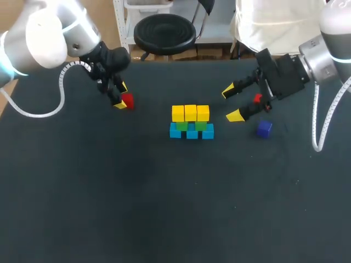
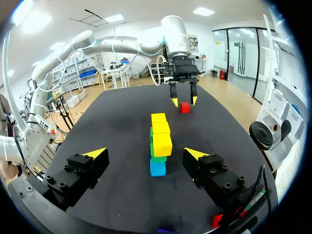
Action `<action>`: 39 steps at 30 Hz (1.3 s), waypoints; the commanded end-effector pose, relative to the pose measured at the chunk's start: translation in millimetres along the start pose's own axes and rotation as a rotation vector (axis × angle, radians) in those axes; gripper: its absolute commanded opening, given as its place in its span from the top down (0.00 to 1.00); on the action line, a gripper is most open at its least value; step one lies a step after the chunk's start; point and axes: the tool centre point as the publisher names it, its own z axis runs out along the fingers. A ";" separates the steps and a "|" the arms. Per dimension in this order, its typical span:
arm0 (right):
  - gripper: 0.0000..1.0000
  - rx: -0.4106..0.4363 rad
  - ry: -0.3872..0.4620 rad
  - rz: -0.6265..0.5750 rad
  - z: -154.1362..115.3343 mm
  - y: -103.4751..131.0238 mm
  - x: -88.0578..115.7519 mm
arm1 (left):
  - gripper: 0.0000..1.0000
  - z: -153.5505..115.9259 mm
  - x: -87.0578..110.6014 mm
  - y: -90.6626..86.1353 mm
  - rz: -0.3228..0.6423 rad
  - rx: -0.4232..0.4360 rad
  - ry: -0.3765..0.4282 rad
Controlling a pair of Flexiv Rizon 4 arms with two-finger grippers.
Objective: Place the blue cubes, place green cubes on the blue cubes, place the yellow cubes on the green cubes, then place the red cubes on the yellow cubes, and place purple cube on the red cubes.
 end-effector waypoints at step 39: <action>0.00 0.001 0.001 0.000 -0.3 0.6 -0.2 | 1.00 -51.7 -27.4 -24.2 -0.003 -0.131 -0.058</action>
